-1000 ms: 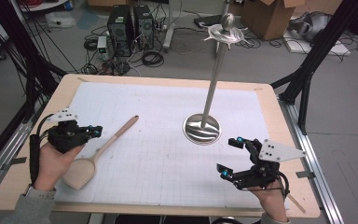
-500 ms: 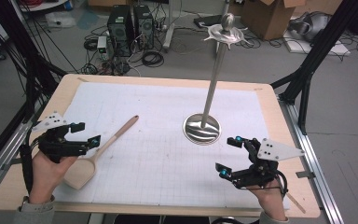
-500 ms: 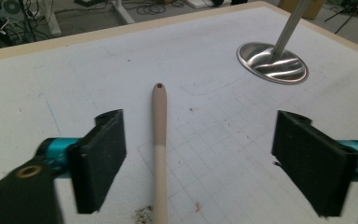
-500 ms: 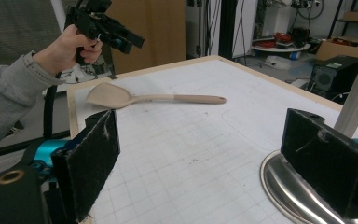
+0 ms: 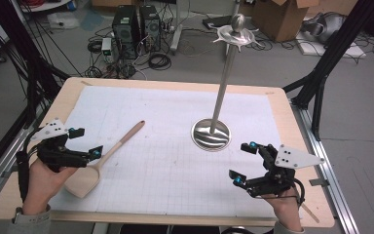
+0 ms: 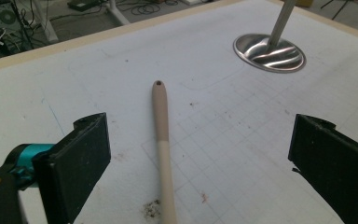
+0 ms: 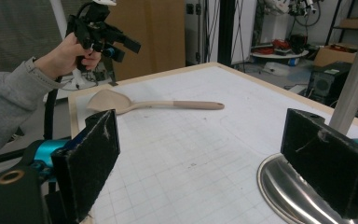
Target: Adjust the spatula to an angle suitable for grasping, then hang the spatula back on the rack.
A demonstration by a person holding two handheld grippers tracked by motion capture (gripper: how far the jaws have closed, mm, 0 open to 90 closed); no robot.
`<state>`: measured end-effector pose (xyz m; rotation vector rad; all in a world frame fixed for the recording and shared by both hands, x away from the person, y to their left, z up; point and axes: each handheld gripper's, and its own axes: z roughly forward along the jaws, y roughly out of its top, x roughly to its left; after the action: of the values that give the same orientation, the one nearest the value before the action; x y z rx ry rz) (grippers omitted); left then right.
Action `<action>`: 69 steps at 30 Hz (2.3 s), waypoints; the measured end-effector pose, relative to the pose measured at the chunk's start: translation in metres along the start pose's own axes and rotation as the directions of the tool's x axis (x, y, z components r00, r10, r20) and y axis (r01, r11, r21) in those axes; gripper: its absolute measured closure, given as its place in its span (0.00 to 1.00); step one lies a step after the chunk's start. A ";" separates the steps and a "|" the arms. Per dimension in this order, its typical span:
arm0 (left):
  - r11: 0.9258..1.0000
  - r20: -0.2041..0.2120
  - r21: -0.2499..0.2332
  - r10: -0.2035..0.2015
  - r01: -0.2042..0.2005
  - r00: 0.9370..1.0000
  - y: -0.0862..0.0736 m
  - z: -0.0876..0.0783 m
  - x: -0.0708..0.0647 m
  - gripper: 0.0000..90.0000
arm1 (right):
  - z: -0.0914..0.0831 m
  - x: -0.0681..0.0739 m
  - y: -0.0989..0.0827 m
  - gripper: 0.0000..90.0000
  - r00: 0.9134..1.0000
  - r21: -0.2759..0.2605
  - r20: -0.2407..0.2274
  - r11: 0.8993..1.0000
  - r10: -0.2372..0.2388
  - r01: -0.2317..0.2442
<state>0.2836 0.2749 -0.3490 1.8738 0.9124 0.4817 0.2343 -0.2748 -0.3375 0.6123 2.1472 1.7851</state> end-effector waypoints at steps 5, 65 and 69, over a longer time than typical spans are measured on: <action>1.000 -0.005 0.030 -0.002 0.002 1.000 -0.004 0.004 0.003 0.07 | 0.005 0.000 0.000 0.12 1.000 0.013 -0.008 1.000 -0.003 0.003; 0.937 0.037 0.350 -0.015 0.001 0.999 -0.037 0.082 0.027 0.16 | -0.004 0.004 -0.004 0.12 1.000 0.033 0.014 0.999 0.006 -0.007; 0.937 0.054 0.350 -0.010 -0.009 0.998 -0.035 0.082 0.025 0.19 | -0.003 0.003 -0.005 0.12 1.000 0.038 0.014 0.999 0.009 -0.009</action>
<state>0.3405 0.2545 -0.4192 2.1968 1.0125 0.2761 0.2295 -0.2769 -0.3417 0.6427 2.1766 1.7434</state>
